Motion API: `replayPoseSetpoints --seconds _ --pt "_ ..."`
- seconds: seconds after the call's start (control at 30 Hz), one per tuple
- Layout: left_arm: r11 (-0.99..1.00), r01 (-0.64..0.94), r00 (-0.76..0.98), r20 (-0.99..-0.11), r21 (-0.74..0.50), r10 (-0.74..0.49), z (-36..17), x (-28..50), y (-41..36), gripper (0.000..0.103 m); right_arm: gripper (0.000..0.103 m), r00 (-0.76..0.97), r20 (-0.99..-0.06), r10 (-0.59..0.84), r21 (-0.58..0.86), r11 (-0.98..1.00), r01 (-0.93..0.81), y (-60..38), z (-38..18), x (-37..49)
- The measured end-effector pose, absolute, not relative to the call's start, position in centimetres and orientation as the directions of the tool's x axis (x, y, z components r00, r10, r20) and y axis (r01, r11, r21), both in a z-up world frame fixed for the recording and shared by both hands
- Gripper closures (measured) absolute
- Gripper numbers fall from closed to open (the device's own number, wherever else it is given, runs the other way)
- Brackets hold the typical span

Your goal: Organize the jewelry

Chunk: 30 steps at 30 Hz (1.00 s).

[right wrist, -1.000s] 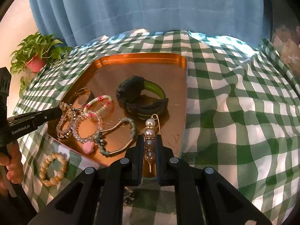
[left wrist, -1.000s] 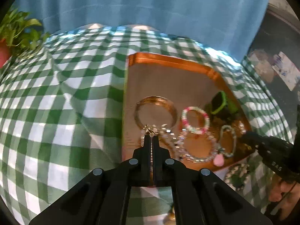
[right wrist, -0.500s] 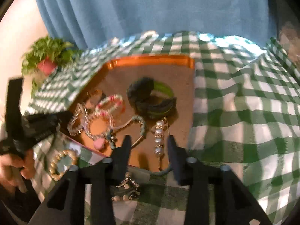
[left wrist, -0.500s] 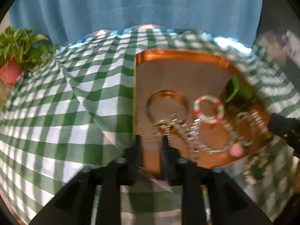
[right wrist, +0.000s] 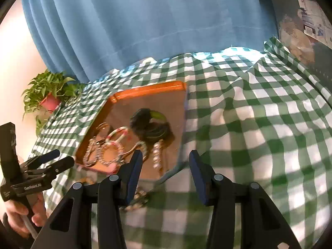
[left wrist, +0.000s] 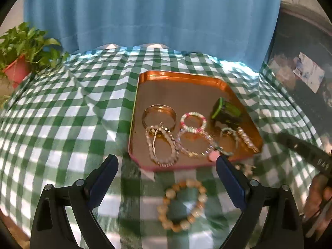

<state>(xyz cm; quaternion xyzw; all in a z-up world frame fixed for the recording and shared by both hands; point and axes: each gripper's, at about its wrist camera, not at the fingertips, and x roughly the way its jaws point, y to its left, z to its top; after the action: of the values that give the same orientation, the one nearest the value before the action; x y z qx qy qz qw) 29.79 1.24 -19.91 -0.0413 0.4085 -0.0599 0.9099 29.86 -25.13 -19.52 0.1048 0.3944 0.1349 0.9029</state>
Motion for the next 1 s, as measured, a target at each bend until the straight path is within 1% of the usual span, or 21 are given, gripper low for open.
replayPoseSetpoints --seconds 0.1,0.2,0.33,0.47,0.57,0.63,0.67,0.7,0.83,1.0 --pt "0.987 0.062 0.669 -0.728 -0.146 -0.149 -17.8 27.1 1.2 0.008 0.059 0.654 -0.694 0.300 0.263 0.952 -0.157 -23.8 -18.9 27.8" --pt "0.983 0.072 0.684 -0.709 -0.168 -0.171 -15.7 24.1 1.1 0.008 0.056 0.657 -0.699 0.282 0.234 0.959 -0.163 -22.5 -17.7 24.8" --pt "0.982 0.083 0.705 -0.687 -0.168 -0.177 -13.0 19.9 1.0 0.008 0.055 0.666 -0.694 0.273 0.213 0.962 -0.172 -21.5 -16.0 20.9" --pt "0.980 0.092 0.743 -0.643 -0.178 -0.187 -9.3 15.1 1.1 0.008 0.054 0.688 -0.674 0.269 0.202 0.963 -0.178 -20.5 -13.1 16.4" --pt "0.988 0.080 0.768 -0.624 -0.130 -0.144 -6.8 12.1 0.7 0.007 0.046 0.726 -0.636 0.262 0.195 0.965 -0.177 -20.0 -10.4 12.9" --pt "0.998 0.024 0.777 -0.628 -0.054 -0.053 -5.2 10.2 0.2 0.007 0.040 0.742 -0.611 0.275 0.206 0.961 -0.186 -19.9 -8.8 11.1" --pt "1.000 -0.013 0.784 -0.621 -0.027 -0.007 -4.3 9.1 0.1 0.007 0.034 0.753 -0.597 0.278 0.211 0.959 -0.187 -19.7 -7.8 10.0" --pt "1.000 -0.014 0.791 -0.612 -0.025 -0.004 -3.7 8.0 0.0 0.007 0.029 0.763 -0.586 0.273 0.211 0.961 -0.181 -19.6 -7.1 9.3" --pt "0.994 0.059 0.802 -0.589 -0.090 -0.101 -1.5 4.8 0.0 0.006 0.022 0.812 -0.530 0.242 0.221 0.965 -0.143 -19.5 -4.4 5.7" --pt "0.986 0.090 0.795 -0.587 -0.141 -0.156 0.6 2.1 0.2 0.006 0.021 0.817 -0.513 0.262 0.246 0.957 -0.153 -19.7 -2.3 2.9"
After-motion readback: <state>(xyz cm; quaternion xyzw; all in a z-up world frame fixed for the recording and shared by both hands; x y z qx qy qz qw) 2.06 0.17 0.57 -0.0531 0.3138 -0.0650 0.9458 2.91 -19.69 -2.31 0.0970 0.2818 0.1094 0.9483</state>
